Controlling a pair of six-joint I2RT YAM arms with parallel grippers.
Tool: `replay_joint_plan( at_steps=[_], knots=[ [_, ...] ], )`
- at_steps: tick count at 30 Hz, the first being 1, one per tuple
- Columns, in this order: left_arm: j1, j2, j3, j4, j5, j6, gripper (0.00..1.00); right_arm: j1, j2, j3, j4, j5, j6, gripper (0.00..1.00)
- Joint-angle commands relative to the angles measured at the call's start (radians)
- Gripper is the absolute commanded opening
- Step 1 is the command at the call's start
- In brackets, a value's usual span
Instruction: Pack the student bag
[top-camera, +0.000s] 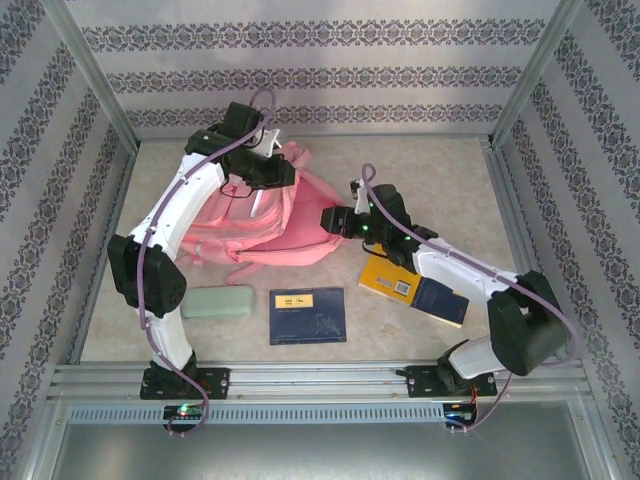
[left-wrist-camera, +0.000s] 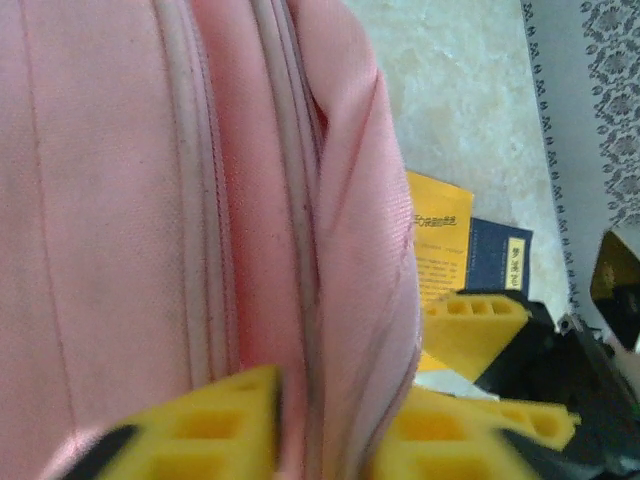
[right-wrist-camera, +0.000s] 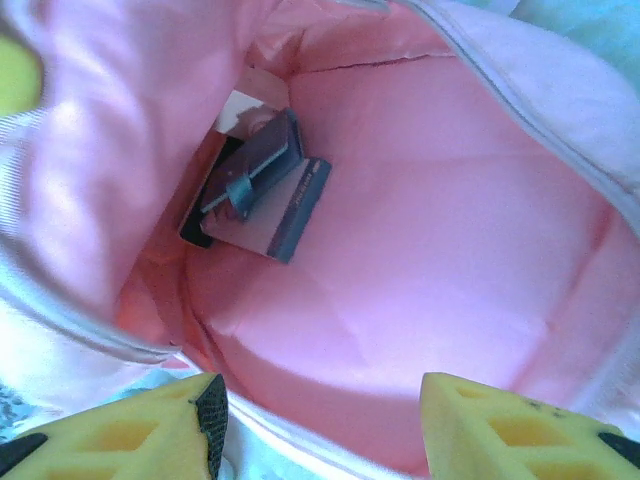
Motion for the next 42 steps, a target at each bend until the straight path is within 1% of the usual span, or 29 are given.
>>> replay_joint_plan(
  at_steps=[1, 3, 5, 8, 11, 12, 13, 14, 17, 18, 19, 20, 21, 23, 24, 25, 27, 29, 31, 33, 36, 40, 42],
  knots=[
    [-0.002, -0.03, -0.059, 0.154, 0.055, -0.079, 0.51, 0.019, -0.07, -0.039, -0.045, 0.065, -0.139, 0.55],
    [-0.002, -0.091, -0.132, 0.243, 0.067, -0.132, 0.62, 0.035, -0.123, -0.055, -0.074, 0.122, -0.174, 0.56],
    [-0.002, -0.159, -0.182, 0.279, 0.047, -0.15, 0.69, 0.04, -0.172, -0.07, -0.086, 0.143, -0.189, 0.57],
    [-0.002, -0.254, -0.219, 0.222, -0.029, -0.143, 0.71, 0.068, -0.244, -0.085, -0.111, 0.162, -0.222, 0.57],
    [-0.002, -0.401, -0.319, 0.16, -0.202, -0.131, 0.73, 0.148, -0.255, -0.076, -0.128, 0.139, -0.308, 0.58],
    [-0.001, -0.467, -0.363, 0.135, -0.287, -0.137, 0.74, 0.196, -0.244, -0.073, -0.124, 0.134, -0.357, 0.59],
    [-0.002, -0.522, -0.401, 0.103, -0.407, -0.168, 0.74, 0.238, -0.232, -0.082, -0.103, 0.129, -0.415, 0.6],
    [-0.002, -0.582, -0.443, 0.068, -0.525, -0.213, 0.75, 0.3, -0.216, -0.089, -0.078, 0.128, -0.49, 0.61],
    [0.0, -0.692, -0.531, -0.07, -0.694, -0.297, 0.75, 0.443, -0.139, -0.076, -0.04, 0.111, -0.698, 0.65],
    [-0.001, -0.715, -0.558, -0.122, -0.728, -0.316, 0.75, 0.485, -0.1, -0.06, -0.038, 0.113, -0.767, 0.67],
    [-0.001, -0.74, -0.584, -0.151, -0.742, -0.321, 0.75, 0.516, -0.066, -0.046, -0.037, 0.109, -0.815, 0.7],
    [-0.001, -0.772, -0.621, -0.164, -0.742, -0.314, 0.75, 0.545, -0.024, -0.028, -0.03, 0.105, -0.866, 0.77],
    [0.0, -0.808, -0.661, -0.163, -0.741, -0.301, 0.75, 0.57, 0.02, -0.006, -0.025, 0.107, -0.91, 0.79],
    [0.0, -0.886, -0.74, -0.134, -0.726, -0.256, 0.76, 0.589, 0.104, 0.038, -0.014, 0.096, -0.955, 0.87],
    [-0.001, -0.926, -0.78, -0.118, -0.714, -0.235, 0.76, 0.594, 0.147, 0.069, -0.023, 0.083, -0.975, 0.89],
    [0.0, -0.957, -0.807, -0.107, -0.707, -0.221, 0.76, 0.599, 0.184, 0.1, -0.04, 0.078, -0.993, 0.94],
    [0.0, -1.024, -0.866, -0.073, -0.653, -0.179, 0.76, 0.608, 0.267, 0.162, -0.072, 0.073, -1.042, 0.95],
    [-0.001, -1.072, -0.909, -0.046, -0.604, -0.148, 0.75, 0.605, 0.333, 0.212, -0.079, 0.071, -1.048, 0.98],
    [0.0, -1.097, -0.935, -0.033, -0.574, -0.111, 0.75, 0.601, 0.391, 0.261, -0.088, 0.07, -1.052, 0.98],
    [-0.001, -1.107, -0.95, -0.027, -0.57, -0.106, 0.74, 0.595, 0.445, 0.311, -0.097, 0.068, -1.05, 0.98],
    [-0.001, -1.119, -0.965, 0.008, -0.526, -0.092, 0.73, 0.586, 0.521, 0.381, -0.13, 0.053, -1.044, 0.98],
    [0.0, -1.135, -0.977, 0.025, -0.529, -0.094, 0.72, 0.584, 0.609, 0.459, -0.174, 0.023, -1.033, 0.98],
    [0.003, -1.148, -0.982, 0.031, -0.527, -0.097, 0.72, 0.585, 0.653, 0.494, -0.193, 0.033, -1.033, 0.98]
  ],
)
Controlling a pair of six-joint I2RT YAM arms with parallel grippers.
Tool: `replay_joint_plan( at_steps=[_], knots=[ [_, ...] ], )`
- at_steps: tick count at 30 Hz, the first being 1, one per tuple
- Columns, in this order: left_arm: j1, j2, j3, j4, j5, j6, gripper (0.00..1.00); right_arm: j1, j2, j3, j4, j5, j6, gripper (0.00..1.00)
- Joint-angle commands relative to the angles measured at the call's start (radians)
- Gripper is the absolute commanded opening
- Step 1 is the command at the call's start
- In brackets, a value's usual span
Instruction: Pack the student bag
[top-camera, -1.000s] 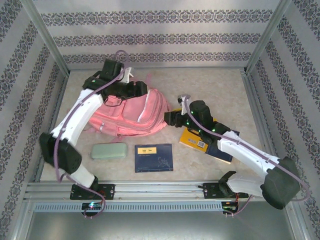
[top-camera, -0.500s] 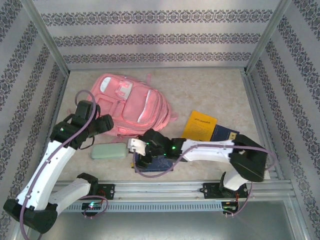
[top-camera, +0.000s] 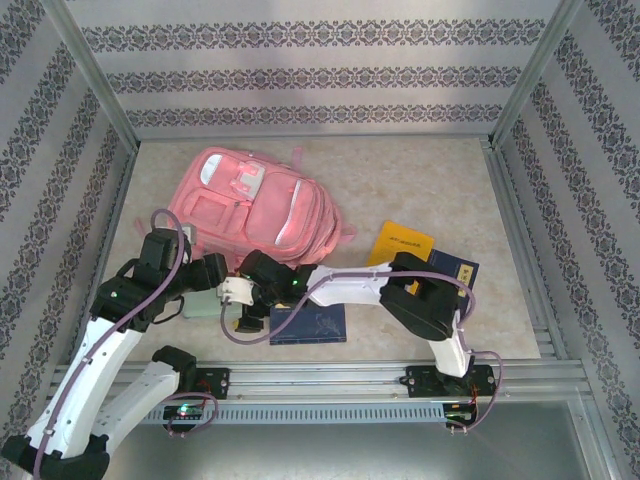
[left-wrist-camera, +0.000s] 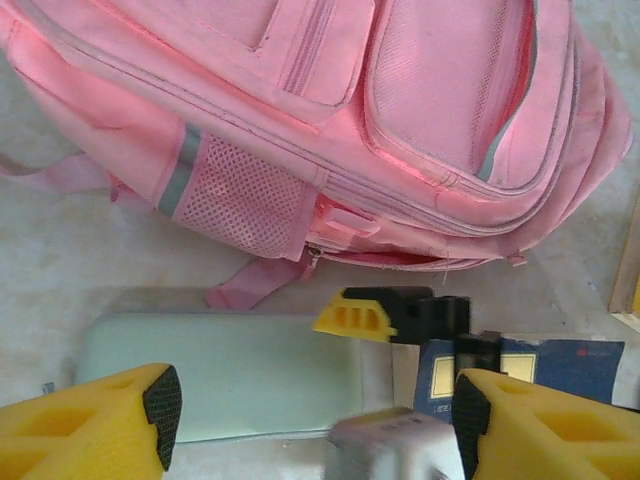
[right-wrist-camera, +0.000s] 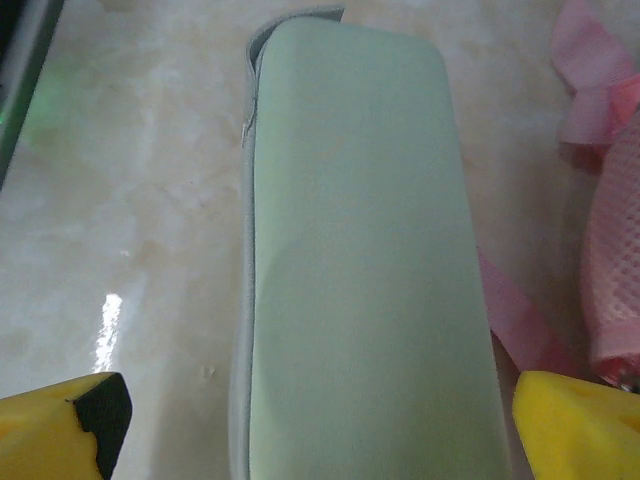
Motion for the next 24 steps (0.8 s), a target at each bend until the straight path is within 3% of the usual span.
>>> replay_joint_plan(
  at_steps=[1, 10, 18, 24],
  knots=[
    [0.004, -0.029, -0.008, 0.045, 0.013, 0.029, 0.72, -0.006, 0.068, 0.058, -0.05, -0.019, -0.015, 0.98],
    [0.036, -0.043, -0.015, 0.059, 0.034, 0.031, 0.71, -0.018, 0.138, 0.068, -0.012, 0.035, 0.027, 0.95],
    [0.053, -0.039, -0.017, 0.061, 0.039, 0.029, 0.71, -0.015, 0.082, -0.025, 0.121, 0.008, 0.111, 0.73],
    [0.06, -0.031, -0.017, 0.061, 0.046, 0.029, 0.7, 0.003, 0.085, -0.051, 0.128, -0.053, 0.138, 0.9]
  ],
)
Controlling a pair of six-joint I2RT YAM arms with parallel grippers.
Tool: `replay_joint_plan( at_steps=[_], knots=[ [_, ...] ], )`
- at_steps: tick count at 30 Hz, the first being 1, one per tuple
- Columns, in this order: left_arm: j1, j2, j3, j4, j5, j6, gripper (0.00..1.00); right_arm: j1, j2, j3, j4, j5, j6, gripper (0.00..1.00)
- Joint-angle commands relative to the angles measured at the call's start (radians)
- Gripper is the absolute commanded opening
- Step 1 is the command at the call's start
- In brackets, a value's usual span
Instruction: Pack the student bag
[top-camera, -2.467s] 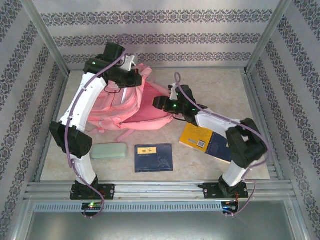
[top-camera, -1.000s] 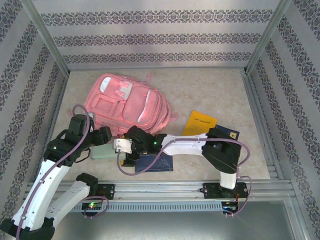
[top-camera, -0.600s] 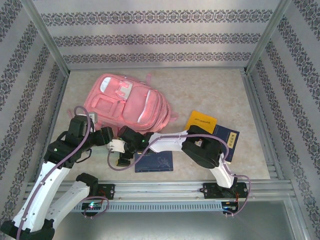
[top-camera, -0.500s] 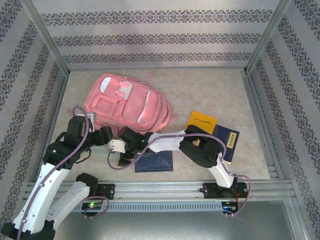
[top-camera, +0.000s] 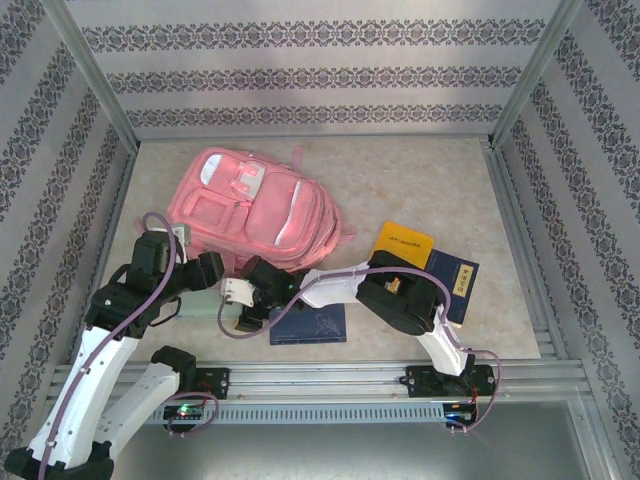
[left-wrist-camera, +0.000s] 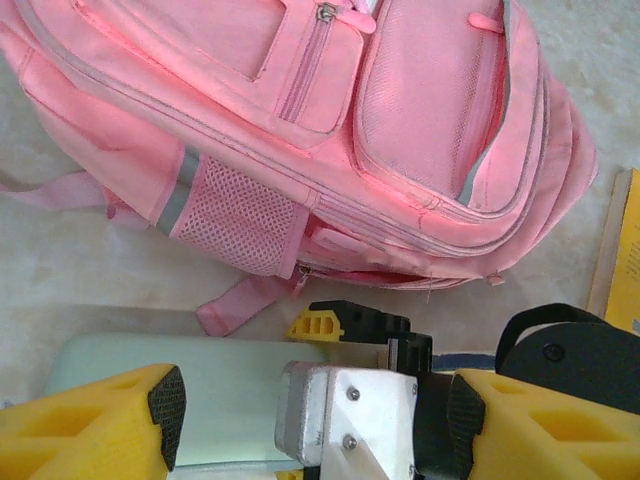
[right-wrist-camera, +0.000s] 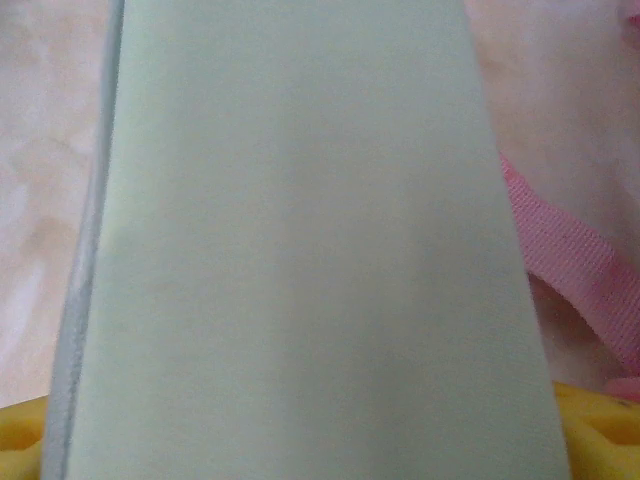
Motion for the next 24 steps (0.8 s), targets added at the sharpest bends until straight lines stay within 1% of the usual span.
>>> replay_joint_plan(
  at_steps=[1, 6, 10, 13, 16, 17, 24],
  knots=[
    [0.012, 0.003, -0.01, 0.036, 0.015, 0.022, 0.71, 0.016, -0.015, -0.022, 0.012, -0.047, 0.033, 0.92],
    [0.012, 0.003, -0.01, 0.035, 0.014, 0.022, 0.7, 0.021, 0.019, 0.009, 0.037, -0.036, 0.062, 0.93],
    [0.012, 0.003, -0.009, 0.036, 0.018, 0.022, 0.7, 0.027, 0.039, 0.039, 0.053, -0.062, 0.084, 0.91],
    [0.013, 0.002, -0.009, 0.035, 0.015, 0.023, 0.71, 0.033, 0.057, 0.064, 0.05, -0.089, 0.093, 0.86],
    [0.013, 0.002, -0.008, 0.032, 0.006, 0.019, 0.7, 0.043, 0.059, 0.061, 0.065, -0.093, 0.098, 0.76],
    [0.013, 0.001, -0.008, 0.031, 0.003, 0.018, 0.7, 0.045, 0.054, 0.054, 0.073, -0.09, 0.1, 0.74],
    [0.012, 0.01, -0.008, 0.027, -0.009, 0.014, 0.71, 0.042, -0.074, -0.106, 0.213, -0.024, 0.146, 0.65]
  ],
)
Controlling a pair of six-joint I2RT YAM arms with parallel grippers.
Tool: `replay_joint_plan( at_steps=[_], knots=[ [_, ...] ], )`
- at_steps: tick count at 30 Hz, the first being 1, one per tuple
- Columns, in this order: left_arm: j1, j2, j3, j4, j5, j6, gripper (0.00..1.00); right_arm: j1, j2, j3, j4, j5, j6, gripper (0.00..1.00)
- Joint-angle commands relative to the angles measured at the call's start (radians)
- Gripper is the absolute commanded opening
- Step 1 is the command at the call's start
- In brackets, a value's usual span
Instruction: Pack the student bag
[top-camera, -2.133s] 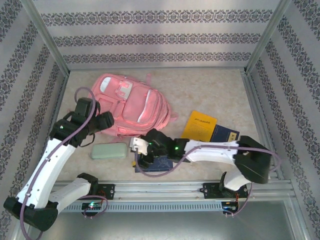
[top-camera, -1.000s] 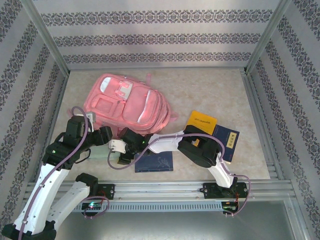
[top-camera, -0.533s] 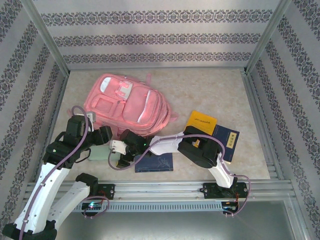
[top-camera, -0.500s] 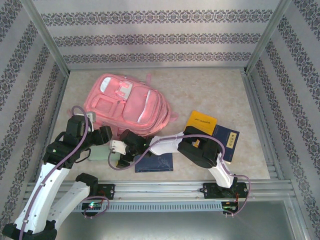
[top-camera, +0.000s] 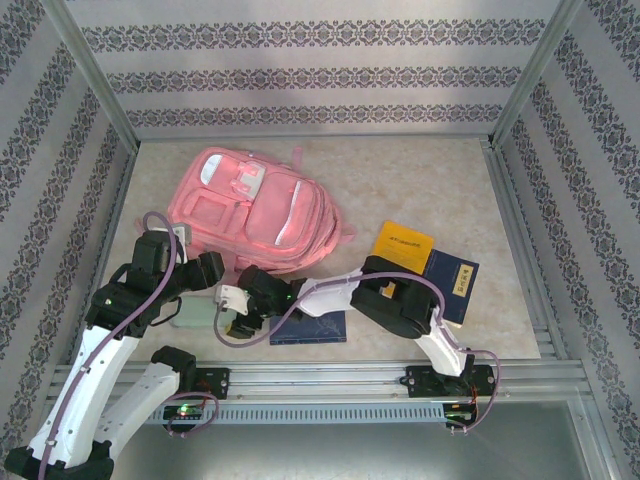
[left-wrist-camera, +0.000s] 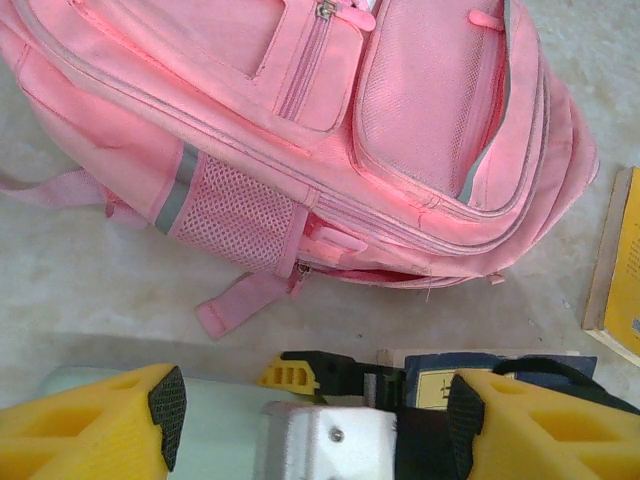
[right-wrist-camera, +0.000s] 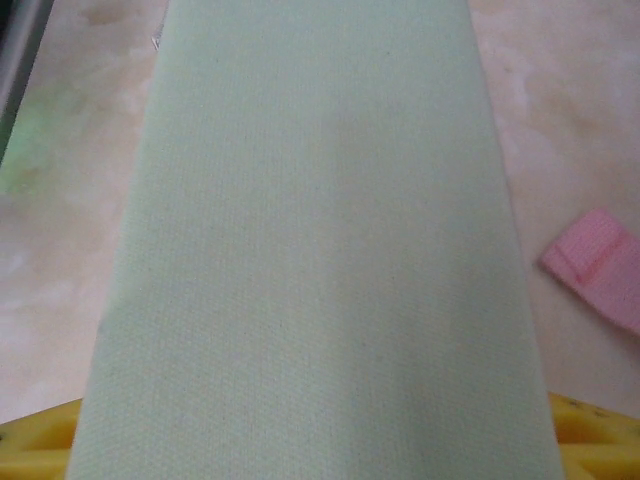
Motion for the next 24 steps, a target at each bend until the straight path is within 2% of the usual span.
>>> replay_joint_plan(
  at_steps=[1, 4, 7, 12, 14, 15, 18, 21, 24],
  knots=[
    [0.012, 0.01, -0.006, 0.027, -0.01, 0.016, 0.71, 0.003, -0.102, -0.077, 0.087, 0.042, 0.039, 0.64],
    [0.014, 0.035, 0.023, 0.003, -0.015, 0.011, 0.72, 0.002, -0.188, -0.165, 0.14, 0.136, 0.062, 0.62],
    [0.013, 0.036, 0.052, -0.018, -0.022, -0.057, 0.74, 0.0, -0.283, -0.251, 0.175, 0.258, 0.07, 0.6],
    [0.014, 0.025, 0.065, -0.001, 0.07, -0.195, 0.82, -0.016, -0.448, -0.373, 0.18, 0.383, 0.114, 0.58],
    [0.013, 0.024, 0.068, 0.021, 0.117, -0.232, 0.87, -0.03, -0.514, -0.416, 0.181, 0.411, 0.153, 0.57],
    [0.014, 0.024, 0.067, 0.034, 0.143, -0.243, 0.93, -0.038, -0.548, -0.437, 0.18, 0.423, 0.176, 0.56],
    [0.013, 0.026, 0.068, 0.076, 0.197, -0.254, 0.98, -0.054, -0.636, -0.49, 0.178, 0.421, 0.222, 0.55],
    [0.013, 0.038, 0.052, 0.122, 0.233, -0.256, 1.0, -0.066, -0.722, -0.536, 0.187, 0.409, 0.266, 0.55],
    [0.014, 0.045, 0.001, 0.249, 0.348, -0.28, 1.0, -0.075, -0.788, -0.566, 0.201, 0.36, 0.313, 0.55]
  ],
)
